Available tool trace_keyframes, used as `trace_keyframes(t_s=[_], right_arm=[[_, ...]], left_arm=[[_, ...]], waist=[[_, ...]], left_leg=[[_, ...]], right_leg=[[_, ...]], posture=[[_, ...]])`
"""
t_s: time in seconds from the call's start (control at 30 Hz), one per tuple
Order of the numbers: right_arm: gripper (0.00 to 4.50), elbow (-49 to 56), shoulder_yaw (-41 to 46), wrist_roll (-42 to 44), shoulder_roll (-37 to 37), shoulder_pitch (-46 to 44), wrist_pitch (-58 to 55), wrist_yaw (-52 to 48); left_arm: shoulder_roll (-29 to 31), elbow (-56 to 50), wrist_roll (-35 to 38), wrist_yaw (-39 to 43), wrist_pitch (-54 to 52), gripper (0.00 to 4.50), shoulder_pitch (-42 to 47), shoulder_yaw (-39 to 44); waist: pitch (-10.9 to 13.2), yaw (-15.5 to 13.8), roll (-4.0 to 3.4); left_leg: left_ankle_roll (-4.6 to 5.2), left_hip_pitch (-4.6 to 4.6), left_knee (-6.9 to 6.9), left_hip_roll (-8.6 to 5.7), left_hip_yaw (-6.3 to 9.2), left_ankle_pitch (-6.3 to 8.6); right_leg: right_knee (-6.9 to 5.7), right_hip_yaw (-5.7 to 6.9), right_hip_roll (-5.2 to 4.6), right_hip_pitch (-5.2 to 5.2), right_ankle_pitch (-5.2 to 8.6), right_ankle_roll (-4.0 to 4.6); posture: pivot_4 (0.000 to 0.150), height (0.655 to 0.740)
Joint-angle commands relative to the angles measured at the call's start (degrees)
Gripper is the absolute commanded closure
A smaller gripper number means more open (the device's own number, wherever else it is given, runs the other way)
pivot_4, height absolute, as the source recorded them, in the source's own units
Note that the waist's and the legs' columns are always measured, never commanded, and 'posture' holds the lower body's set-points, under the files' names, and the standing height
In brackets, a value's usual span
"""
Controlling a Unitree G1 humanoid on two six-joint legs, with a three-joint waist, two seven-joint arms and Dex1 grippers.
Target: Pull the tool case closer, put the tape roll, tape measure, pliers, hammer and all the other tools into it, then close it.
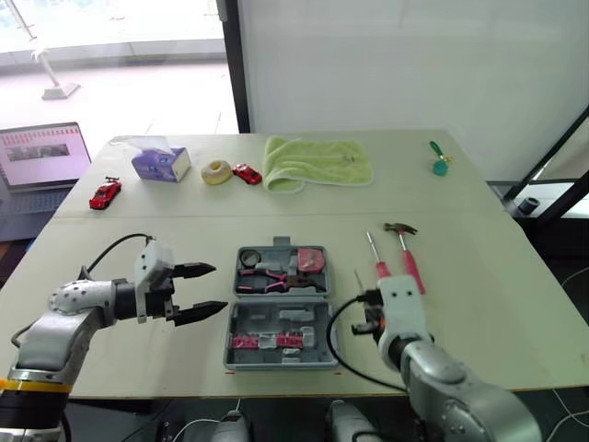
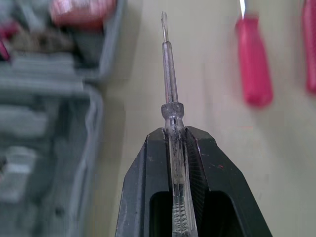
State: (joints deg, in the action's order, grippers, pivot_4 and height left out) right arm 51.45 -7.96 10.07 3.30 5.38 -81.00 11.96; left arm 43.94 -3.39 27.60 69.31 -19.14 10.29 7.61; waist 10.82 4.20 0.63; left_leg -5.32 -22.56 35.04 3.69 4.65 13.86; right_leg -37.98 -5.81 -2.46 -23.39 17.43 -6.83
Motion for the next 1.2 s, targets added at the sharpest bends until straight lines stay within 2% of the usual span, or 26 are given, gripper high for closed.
trace_keyframes(t_s=[0.03, 0.33, 0.5, 0.63, 0.67, 0.77, 0.87, 0.93, 1.0, 1.1, 1.2], right_arm=[[4.49, -2.3, -1.3, -1.6, -1.2, 1.7, 7.1, 0.0], [4.49, -13.1, 0.9, -3.0, -3.3, 6.5, 19.7, -2.1], [2.12, -12.7, 2.3, -3.2, -3.3, 7.9, 22.8, -3.1], [0.31, -7.8, 3.8, -2.6, -2.2, 6.3, 20.7, -4.4], [0.02, -5.8, 4.5, -2.3, -1.5, 5.1, 19.4, -5.0], [0.02, -1.2, 5.9, -1.3, 1.6, 1.6, 15.4, -7.6], [0.02, 5.2, 10.9, 4.4, 11.1, -8.6, 7.3, -17.0], [0.02, 5.6, 14.0, 9.2, 19.6, -14.8, 4.1, -25.2], [0.02, 3.2, 13.1, 15.0, 33.8, -20.3, 6.0, -38.9], [0.02, -1.6, 6.4, 15.3, 51.7, -24.0, 18.5, -55.7], [0.02, -8.6, -2.5, 7.8, 62.5, -26.7, 37.7, -69.3]], left_arm=[[1.0, -1.4, 0.6, -0.1, -0.1, 0.00, 0.7, 0.8], [2.9, -3.1, 0.2, 1.5, 1.3, 0.00, -1.7, 1.2], [3.4, -3.5, 0.9, 2.0, 1.5, 0.00, -2.9, 1.9], [2.8, -3.7, 1.9, 2.1, 1.7, 0.00, -3.7, 2.7], [2.1, -3.7, 2.3, 1.7, 2.4, 0.00, -3.8, 3.2], [0.8, -2.7, 3.6, 2.1, 4.2, 0.00, -3.9, 4.6], [0.2, 0.3, 4.1, 6.4, 9.2, 0.00, -5.0, 5.8], [2.0, 1.3, 3.7, 9.3, 9.7, 0.00, -5.6, 5.3], [3.7, 4.0, 5.1, 14.9, 10.4, 0.00, -5.6, 5.6], [5.1, 5.8, 6.5, 20.4, 10.4, 0.00, -5.3, 5.1], [5.6, 6.9, 7.1, 23.0, 11.9, 0.00, -4.8, 3.8]], waist=[[0.0, -0.1, 0.01], [0.0, -0.2, 0.10], [0.0, -0.3, 0.23], [0.0, -0.4, 0.25], [0.0, -0.4, 0.25], [0.0, -0.3, 0.25], [0.0, -0.1, 0.24], [0.0, -0.2, 0.22], [0.1, -0.4, 0.20], [0.2, -0.8, 0.17], [0.2, -0.7, 0.23]], left_leg=[[0.00, 0.00, 0.00, 0.00, 0.00, 0.00], [0.00, -0.01, -0.02, 0.02, 0.01, 0.00], [0.00, 0.00, 0.00, 0.02, 0.01, 0.00], [-0.01, -0.02, 0.01, 0.01, 0.01, 0.00], [-0.01, -0.02, 0.00, 0.01, 0.00, 0.00], [-0.01, -0.03, 0.00, 0.01, 0.01, 0.00], [-0.01, 0.00, 0.02, 0.02, 0.00, 0.00], [0.00, 0.03, 0.02, 0.02, 0.02, 0.00], [0.00, 0.02, -0.02, 0.02, 0.02, 0.00], [0.02, -0.03, 0.01, 0.01, 0.03, 0.02], [0.06, -0.04, 0.00, 0.01, -0.03, 0.04]], right_leg=[[0.00, 0.00, 0.01, 0.00, 0.00, 0.00], [0.01, 0.01, 0.02, 0.00, 0.01, -0.02], [0.02, 0.00, 0.01, 0.03, 0.02, 0.02], [0.03, 0.01, -0.01, 0.04, 0.02, 0.02], [0.03, 0.01, -0.01, 0.03, 0.02, 0.02], [0.02, 0.01, 0.01, 0.01, 0.01, 0.01], [0.00, -0.01, 0.02, 0.01, -0.01, -0.02], [0.00, 0.01, 0.03, 0.03, -0.02, -0.03], [0.01, 0.02, 0.03, 0.04, -0.01, -0.02], [0.13, 0.10, -0.02, 0.09, 0.02, 0.03], [0.33, 0.10, -0.06, 0.15, 0.02, 0.02]], posture=[[0.150, 0.7400], [0.150, 0.7400], [0.150, 0.7400], [0.150, 0.7400], [0.150, 0.7400], [0.150, 0.7400], [0.150, 0.7400], [0.150, 0.7400], [0.150, 0.7400], [0.150, 0.7400], [0.150, 0.7400]])
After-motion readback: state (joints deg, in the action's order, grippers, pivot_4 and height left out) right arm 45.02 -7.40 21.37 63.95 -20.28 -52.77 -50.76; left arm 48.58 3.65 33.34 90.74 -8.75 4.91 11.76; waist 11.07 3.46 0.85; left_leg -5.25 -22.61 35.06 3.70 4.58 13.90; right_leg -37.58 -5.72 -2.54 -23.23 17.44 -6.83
